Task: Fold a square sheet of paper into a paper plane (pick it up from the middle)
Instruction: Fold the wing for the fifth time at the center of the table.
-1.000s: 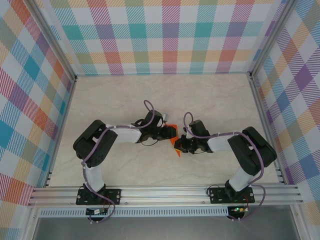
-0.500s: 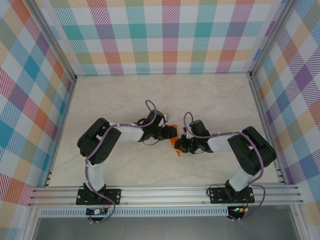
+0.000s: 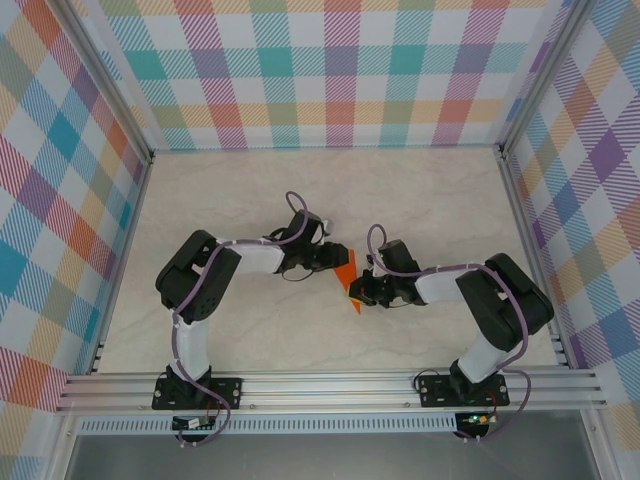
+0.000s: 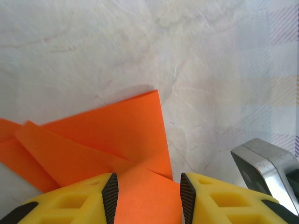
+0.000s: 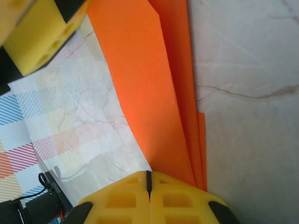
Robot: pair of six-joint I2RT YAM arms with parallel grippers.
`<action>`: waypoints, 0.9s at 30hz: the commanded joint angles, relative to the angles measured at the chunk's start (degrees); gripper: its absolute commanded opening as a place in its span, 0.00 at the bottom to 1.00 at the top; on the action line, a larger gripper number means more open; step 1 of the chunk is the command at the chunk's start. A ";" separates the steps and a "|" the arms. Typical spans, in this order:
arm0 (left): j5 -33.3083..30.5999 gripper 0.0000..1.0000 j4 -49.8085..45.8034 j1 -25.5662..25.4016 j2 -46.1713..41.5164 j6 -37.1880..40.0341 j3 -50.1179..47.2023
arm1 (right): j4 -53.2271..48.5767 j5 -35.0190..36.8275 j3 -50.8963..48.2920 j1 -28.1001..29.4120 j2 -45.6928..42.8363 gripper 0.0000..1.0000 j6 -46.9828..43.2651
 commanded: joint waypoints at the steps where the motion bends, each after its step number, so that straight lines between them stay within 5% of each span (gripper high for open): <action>1: -2.49 0.43 -2.37 3.41 3.01 2.84 1.60 | -9.77 1.61 -2.25 0.27 0.97 0.04 -1.35; 13: 0.52 0.44 -6.00 7.11 4.01 5.27 5.64 | -9.13 0.61 -1.73 0.18 1.23 0.04 -1.25; 27: 1.15 0.44 -10.75 5.17 -10.02 5.13 5.37 | -7.68 -1.52 1.12 0.18 2.63 0.04 -1.32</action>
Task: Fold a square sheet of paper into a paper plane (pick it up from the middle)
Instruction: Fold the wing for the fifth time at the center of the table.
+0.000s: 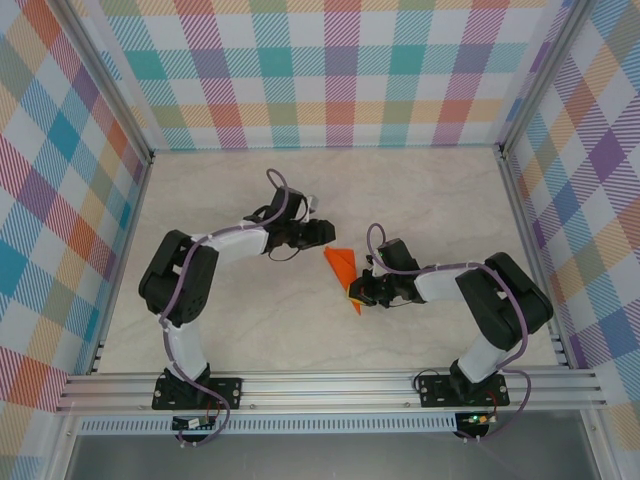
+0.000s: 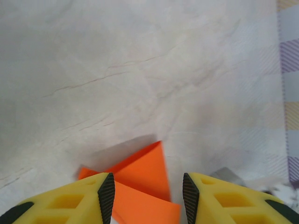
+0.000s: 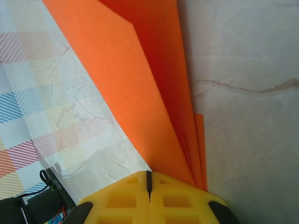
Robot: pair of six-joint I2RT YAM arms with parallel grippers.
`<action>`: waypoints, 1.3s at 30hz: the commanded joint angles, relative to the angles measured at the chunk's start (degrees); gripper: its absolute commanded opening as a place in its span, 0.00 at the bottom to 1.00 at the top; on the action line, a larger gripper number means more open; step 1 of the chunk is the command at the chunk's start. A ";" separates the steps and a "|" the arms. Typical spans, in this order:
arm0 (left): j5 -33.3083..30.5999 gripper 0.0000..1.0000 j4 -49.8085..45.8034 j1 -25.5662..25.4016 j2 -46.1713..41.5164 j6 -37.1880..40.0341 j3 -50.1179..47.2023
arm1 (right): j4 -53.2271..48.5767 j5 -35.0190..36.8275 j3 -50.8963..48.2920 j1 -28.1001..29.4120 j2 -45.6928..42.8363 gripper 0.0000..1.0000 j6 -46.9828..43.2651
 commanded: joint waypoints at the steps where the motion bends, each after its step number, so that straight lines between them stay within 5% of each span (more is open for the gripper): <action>1: 1.66 0.43 0.00 -1.51 -4.21 -0.31 -1.23 | -5.14 -0.52 -0.17 0.24 2.28 0.04 -1.24; 10: 2.88 0.35 2.50 -7.56 1.82 -4.05 -1.20 | -3.04 -0.85 -0.44 0.25 2.06 0.04 -0.62; 29: -1.07 0.32 3.22 -7.92 11.14 -5.37 -3.19 | -4.66 -3.23 3.88 0.42 -2.78 0.08 -1.01; 39: -1.33 0.32 2.78 -7.92 11.60 -5.27 -3.17 | -6.00 -2.36 4.59 0.82 3.82 0.08 -1.45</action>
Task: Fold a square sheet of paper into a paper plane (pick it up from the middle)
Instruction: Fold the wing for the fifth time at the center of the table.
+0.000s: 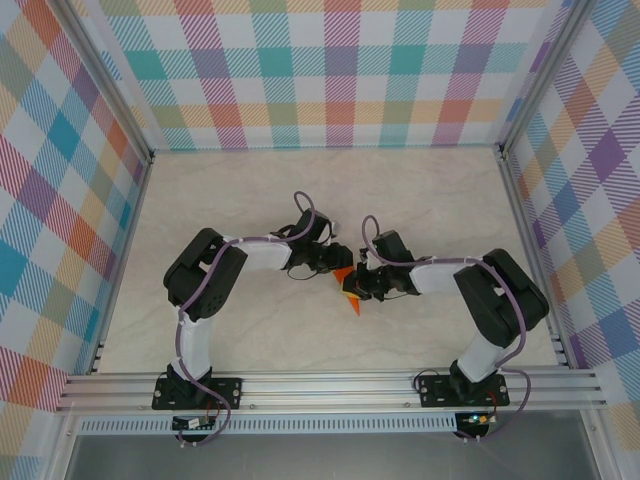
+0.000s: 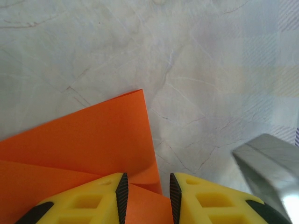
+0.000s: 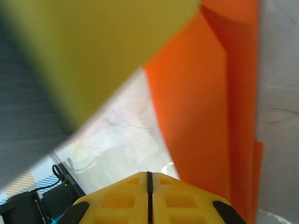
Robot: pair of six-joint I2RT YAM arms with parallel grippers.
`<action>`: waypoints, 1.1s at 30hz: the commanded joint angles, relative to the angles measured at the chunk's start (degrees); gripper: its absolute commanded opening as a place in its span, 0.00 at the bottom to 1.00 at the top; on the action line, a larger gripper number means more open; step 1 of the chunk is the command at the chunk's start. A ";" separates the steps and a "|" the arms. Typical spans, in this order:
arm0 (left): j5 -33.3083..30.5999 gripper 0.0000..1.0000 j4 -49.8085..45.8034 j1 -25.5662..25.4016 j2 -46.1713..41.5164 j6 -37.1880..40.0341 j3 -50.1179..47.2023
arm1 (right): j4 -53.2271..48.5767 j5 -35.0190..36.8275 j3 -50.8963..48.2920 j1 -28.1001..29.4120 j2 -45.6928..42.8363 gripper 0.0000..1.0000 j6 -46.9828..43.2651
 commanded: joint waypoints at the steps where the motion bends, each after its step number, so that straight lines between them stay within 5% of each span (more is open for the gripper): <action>1: -2.72 0.32 -2.13 0.14 2.95 0.88 -1.60 | -2.52 0.10 -1.24 0.35 1.43 0.08 -1.64; 19: -3.18 0.30 -3.49 0.23 3.44 1.91 -0.96 | -7.63 -0.60 -12.45 0.37 -8.47 0.11 -3.94; 33: -2.55 0.31 -3.73 0.23 3.79 2.14 -0.35 | -11.84 0.07 -6.42 1.05 -14.83 0.14 -4.28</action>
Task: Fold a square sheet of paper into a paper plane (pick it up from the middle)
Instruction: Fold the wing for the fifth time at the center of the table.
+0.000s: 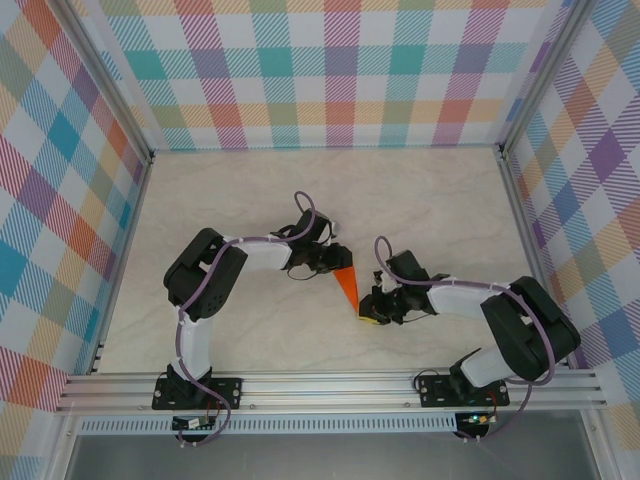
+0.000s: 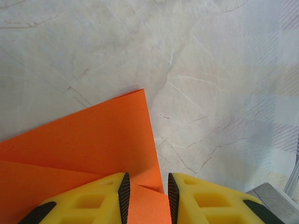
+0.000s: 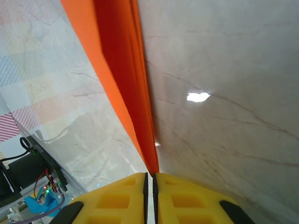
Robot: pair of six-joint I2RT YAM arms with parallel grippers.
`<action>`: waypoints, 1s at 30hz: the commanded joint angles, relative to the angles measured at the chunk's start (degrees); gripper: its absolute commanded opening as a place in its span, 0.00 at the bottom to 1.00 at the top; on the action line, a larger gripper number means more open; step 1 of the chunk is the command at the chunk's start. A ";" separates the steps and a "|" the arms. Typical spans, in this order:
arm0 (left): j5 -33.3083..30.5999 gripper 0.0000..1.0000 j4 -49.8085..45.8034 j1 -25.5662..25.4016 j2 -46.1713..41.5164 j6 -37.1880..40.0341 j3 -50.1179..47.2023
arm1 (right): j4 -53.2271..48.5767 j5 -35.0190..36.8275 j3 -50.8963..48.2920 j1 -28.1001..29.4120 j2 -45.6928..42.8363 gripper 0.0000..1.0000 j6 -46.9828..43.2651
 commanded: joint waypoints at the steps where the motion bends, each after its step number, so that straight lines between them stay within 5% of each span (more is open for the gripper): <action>1: -2.31 0.31 -3.50 0.23 3.73 1.36 -0.37 | -0.21 -0.59 4.17 0.75 -0.49 0.14 0.11; 11: -1.92 0.31 -4.02 0.23 3.36 1.66 -0.37 | 1.01 0.17 7.01 1.49 5.80 0.14 1.29; 19: -1.76 0.31 -4.58 0.24 3.59 2.04 0.49 | -9.39 6.74 0.93 1.50 -6.07 0.20 -0.14; 23: -1.74 0.31 -4.98 0.23 3.61 2.15 0.77 | -6.40 4.82 2.19 1.45 -8.77 0.22 0.09; 30: -1.34 0.31 -5.05 0.23 3.89 1.93 1.04 | 1.34 0.11 10.65 2.58 1.27 0.13 2.26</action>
